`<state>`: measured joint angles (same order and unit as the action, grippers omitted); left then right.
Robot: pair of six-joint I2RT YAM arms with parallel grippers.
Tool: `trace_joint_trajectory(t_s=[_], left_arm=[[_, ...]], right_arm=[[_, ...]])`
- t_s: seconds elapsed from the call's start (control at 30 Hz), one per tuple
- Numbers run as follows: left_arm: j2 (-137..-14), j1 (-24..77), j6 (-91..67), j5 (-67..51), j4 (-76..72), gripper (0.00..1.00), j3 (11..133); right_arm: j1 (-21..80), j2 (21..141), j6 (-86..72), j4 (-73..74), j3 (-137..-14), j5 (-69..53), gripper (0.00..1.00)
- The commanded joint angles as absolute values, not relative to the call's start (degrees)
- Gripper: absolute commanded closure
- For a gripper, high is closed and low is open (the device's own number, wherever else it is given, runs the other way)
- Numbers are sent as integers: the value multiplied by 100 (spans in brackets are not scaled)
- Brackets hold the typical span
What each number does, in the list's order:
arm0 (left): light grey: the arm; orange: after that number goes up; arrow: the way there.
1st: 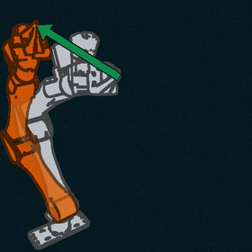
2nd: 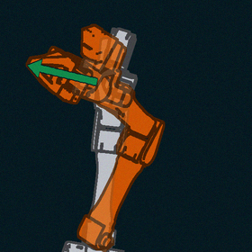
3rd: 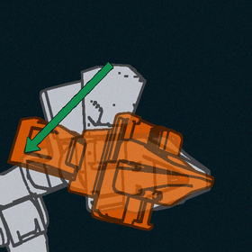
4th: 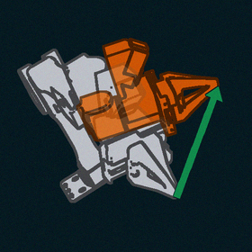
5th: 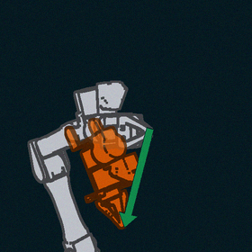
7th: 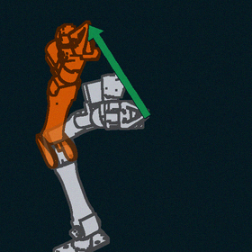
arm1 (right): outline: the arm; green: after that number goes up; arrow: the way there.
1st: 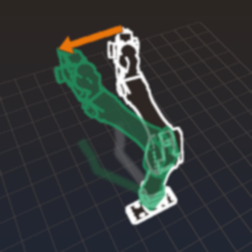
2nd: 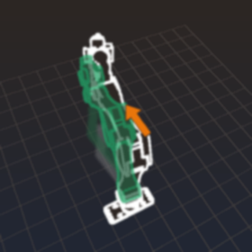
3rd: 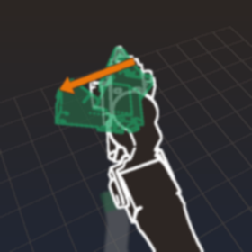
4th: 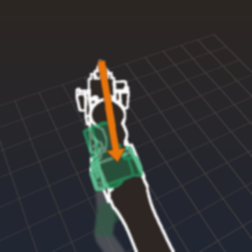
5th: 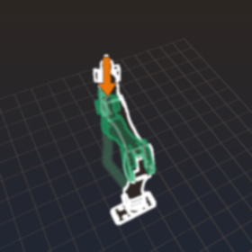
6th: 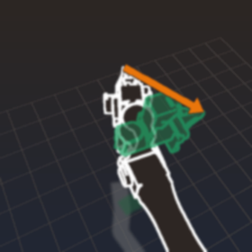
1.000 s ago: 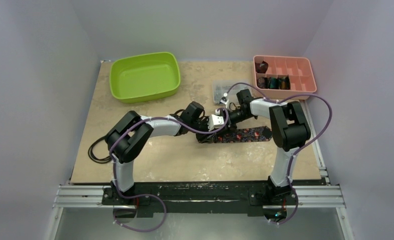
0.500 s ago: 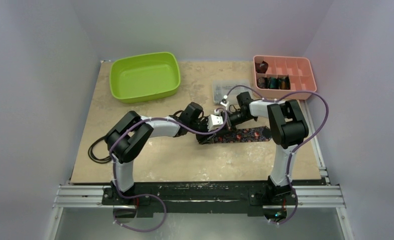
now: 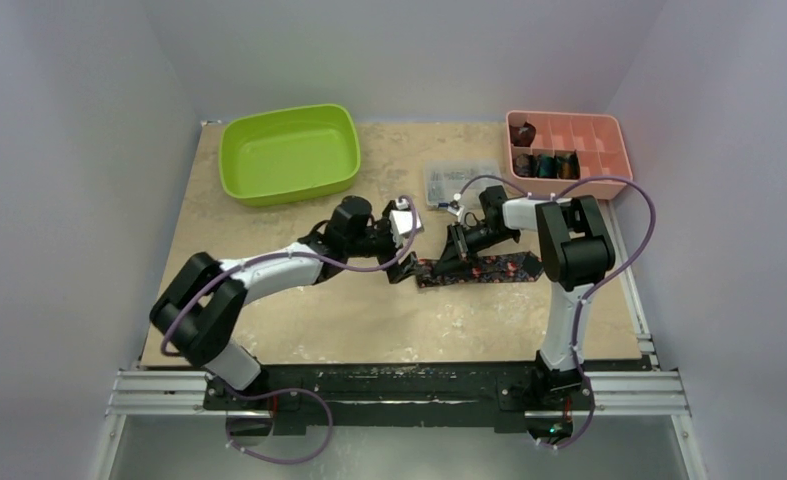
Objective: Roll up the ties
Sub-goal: Roll the tie at the center of the board.
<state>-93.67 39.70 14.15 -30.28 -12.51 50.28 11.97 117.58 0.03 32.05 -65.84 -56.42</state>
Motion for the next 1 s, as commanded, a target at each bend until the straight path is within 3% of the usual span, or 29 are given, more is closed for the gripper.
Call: trace_joint_trajectory(t_s=[0.0, 0.07, 0.13, 0.23, 0.57, 0.73, 0.97], left_arm=[[-8564, 3820, 571, -2906, -2502, 1, 4601], [-8620, 3790, 363, -2854, -2181, 0, 4878], [-8922, 3622, 707, -4228, -1134, 0, 5389], [-9136, 3735, 180, -4216, -2299, 0, 4932], [-10311, 4350, 675, -2957, -4472, 0, 4329], [-10915, 4377, 1346, -3141, -4994, 0, 4356], [-10871, 4377, 1676, -3397, -5290, 4, 3968]], right_arm=[[1248, 12211, 479, 3186, -6553, -3565, 100], [1247, 12223, 567, 3272, -6569, -3495, 100], [1248, 12261, 668, 3387, -6619, -3450, 100], [1248, 12336, 825, 3647, -6778, -3266, 100], [1386, 12682, 1035, 4076, -7115, -3023, 100], [1424, 12828, 1158, 4216, -7294, -3040, 100], [1614, 12900, 1627, 4613, -7430, -3052, 100]])
